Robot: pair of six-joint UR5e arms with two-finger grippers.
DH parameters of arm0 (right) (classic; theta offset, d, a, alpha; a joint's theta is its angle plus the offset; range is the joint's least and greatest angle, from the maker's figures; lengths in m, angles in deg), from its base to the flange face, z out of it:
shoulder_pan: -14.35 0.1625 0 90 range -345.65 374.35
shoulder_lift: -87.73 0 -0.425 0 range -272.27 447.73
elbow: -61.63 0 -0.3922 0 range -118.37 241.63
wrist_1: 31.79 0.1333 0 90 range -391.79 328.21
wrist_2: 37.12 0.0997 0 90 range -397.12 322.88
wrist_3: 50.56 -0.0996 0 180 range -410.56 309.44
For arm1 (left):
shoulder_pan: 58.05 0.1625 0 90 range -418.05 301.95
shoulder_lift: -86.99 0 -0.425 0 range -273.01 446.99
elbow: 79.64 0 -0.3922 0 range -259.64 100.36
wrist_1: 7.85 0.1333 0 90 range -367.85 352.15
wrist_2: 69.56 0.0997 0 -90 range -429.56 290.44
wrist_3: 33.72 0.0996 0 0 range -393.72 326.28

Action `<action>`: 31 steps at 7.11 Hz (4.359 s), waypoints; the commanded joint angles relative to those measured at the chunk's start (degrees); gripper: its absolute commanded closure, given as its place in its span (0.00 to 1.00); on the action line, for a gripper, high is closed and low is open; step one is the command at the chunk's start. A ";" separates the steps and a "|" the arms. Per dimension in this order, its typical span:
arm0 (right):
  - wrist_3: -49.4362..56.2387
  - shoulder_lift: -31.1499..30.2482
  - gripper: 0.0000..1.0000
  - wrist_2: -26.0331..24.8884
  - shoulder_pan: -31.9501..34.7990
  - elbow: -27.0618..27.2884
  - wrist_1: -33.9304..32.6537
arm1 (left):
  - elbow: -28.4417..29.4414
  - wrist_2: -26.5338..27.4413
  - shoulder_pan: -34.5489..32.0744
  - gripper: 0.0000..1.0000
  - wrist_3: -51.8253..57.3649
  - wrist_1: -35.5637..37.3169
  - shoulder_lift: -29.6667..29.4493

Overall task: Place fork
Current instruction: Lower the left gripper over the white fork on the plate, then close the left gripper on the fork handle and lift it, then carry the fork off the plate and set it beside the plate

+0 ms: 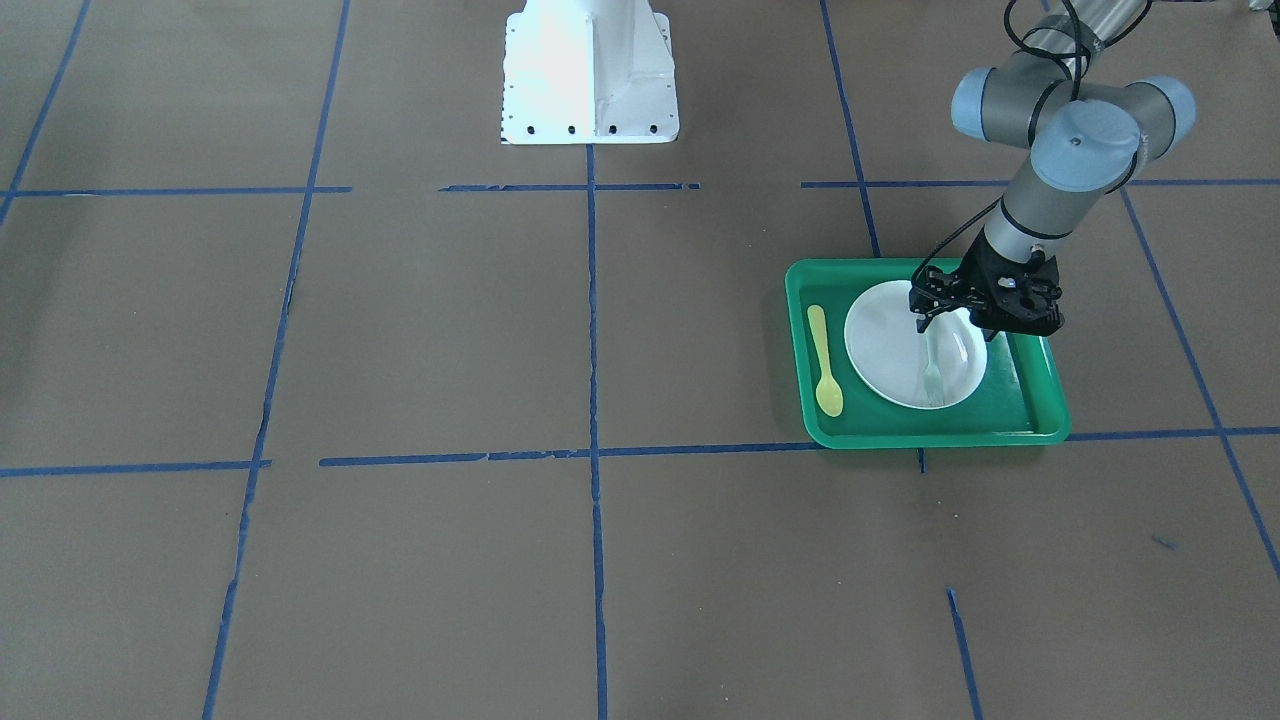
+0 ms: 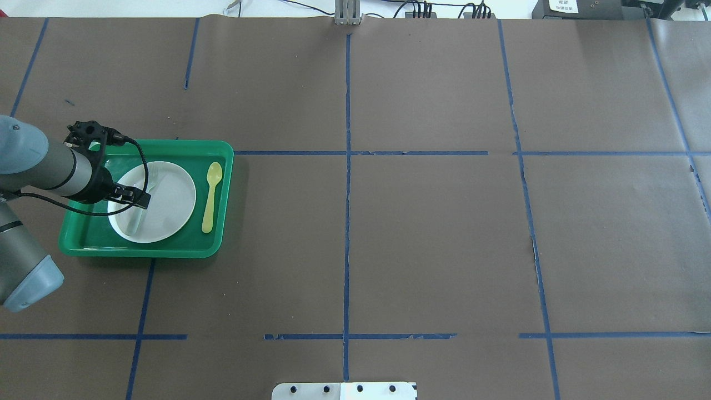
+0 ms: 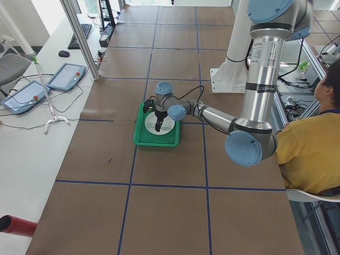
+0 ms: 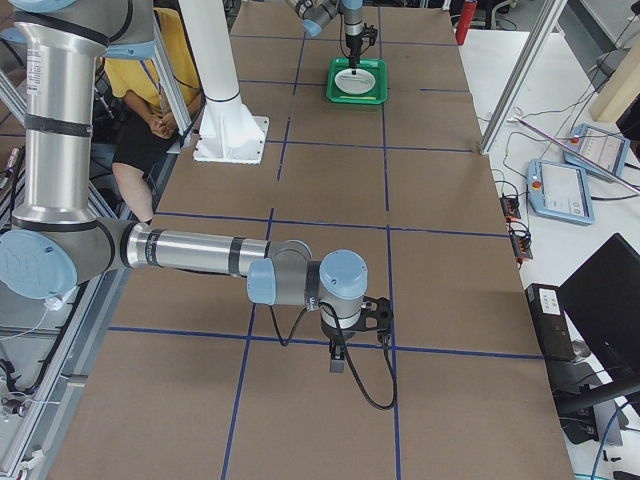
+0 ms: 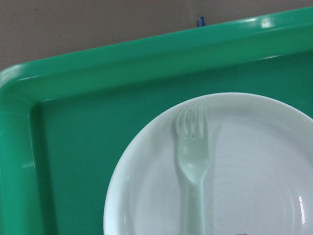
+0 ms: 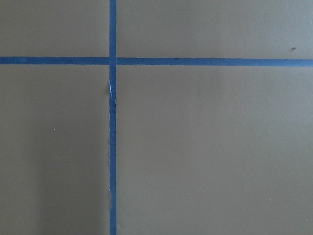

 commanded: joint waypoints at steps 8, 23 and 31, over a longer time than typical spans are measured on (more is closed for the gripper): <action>0.00 0.00 0.00 0.01 0.00 0.00 -0.06 | 1.37 -0.78 2.06 0.31 0.28 0.06 -0.37; 0.00 0.00 0.00 0.01 0.00 0.00 0.03 | 0.32 -14.31 -12.33 1.00 -0.95 6.92 0.24; 0.00 0.00 0.00 -0.08 0.00 0.00 -0.06 | 4.36 -14.23 -11.39 0.88 -0.78 5.69 0.42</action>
